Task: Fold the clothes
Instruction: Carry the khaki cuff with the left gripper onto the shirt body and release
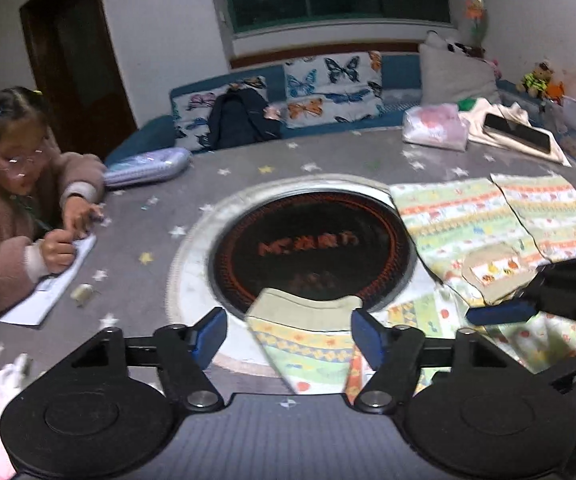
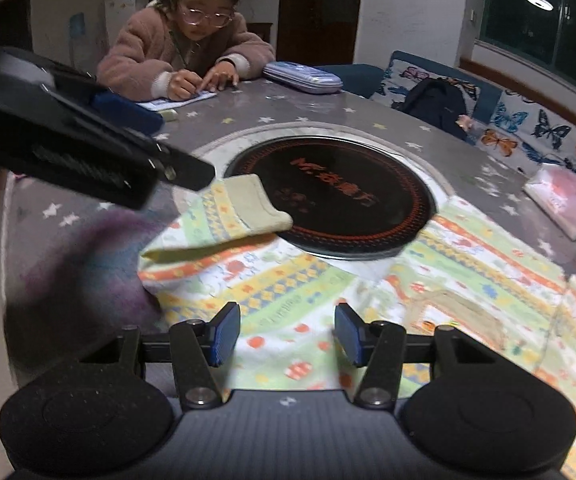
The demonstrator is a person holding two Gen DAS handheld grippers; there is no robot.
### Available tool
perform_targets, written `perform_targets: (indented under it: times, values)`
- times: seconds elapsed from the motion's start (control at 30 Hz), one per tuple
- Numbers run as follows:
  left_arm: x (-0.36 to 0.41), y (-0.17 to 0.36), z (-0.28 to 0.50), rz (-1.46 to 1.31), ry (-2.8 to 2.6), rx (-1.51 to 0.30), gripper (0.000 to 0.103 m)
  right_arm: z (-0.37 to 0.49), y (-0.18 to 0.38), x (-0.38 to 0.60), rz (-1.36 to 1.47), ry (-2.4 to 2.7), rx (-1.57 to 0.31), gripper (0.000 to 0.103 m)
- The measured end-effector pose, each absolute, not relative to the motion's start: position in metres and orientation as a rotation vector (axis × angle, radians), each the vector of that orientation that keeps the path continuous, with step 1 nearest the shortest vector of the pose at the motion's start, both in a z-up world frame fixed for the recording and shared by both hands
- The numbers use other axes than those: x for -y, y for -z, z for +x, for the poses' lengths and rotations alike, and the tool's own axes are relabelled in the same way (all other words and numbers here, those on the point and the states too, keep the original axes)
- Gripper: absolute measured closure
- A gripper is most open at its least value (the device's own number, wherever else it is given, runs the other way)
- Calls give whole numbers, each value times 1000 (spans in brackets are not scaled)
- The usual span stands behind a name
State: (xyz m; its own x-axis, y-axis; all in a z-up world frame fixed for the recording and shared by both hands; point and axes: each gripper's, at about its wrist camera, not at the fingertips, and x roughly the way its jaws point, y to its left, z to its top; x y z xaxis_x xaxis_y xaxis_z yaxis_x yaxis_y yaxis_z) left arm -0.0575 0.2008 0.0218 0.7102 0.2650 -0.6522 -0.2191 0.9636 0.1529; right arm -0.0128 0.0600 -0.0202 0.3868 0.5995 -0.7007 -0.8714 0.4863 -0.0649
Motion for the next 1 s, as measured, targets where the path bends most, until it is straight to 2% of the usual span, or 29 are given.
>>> perform_targets:
  times: [0.23, 0.3, 0.37, 0.43, 0.57, 0.77, 0.8, 0.83, 0.9, 1.0]
  values:
    - [-194, 12, -22, 74, -231, -787, 36, -5, 10, -22, -455, -879, -658, 50]
    - [-195, 20, -15, 74, -237, -795, 45, -4, 7, -6, -458, -839, -648, 50]
    - [-200, 27, -12, 52, -238, -808, 62, -2, 3, 11, -455, -795, -639, 48]
    - [-205, 30, -12, 39, -236, -801, 65, 1, -1, 29, -439, -749, -636, 47]
    - [-212, 26, -17, 24, -259, -786, 90, 8, -3, 61, -408, -658, -637, 46]
    - [-240, 9, -42, 15, -452, -726, 93, 16, 5, 93, -355, -565, -667, 43]
    - [-249, 6, -49, 2, -489, -718, 93, 17, 7, 96, -352, -558, -669, 41]
    - [-254, 5, -52, -1, -508, -724, 93, 17, 8, 98, -351, -549, -670, 35]
    - [-264, 6, -58, -5, -541, -740, 93, 17, 11, 104, -351, -531, -674, 33]
    - [-276, 7, -65, -22, -580, -771, 81, 18, 16, 110, -350, -520, -690, 31]
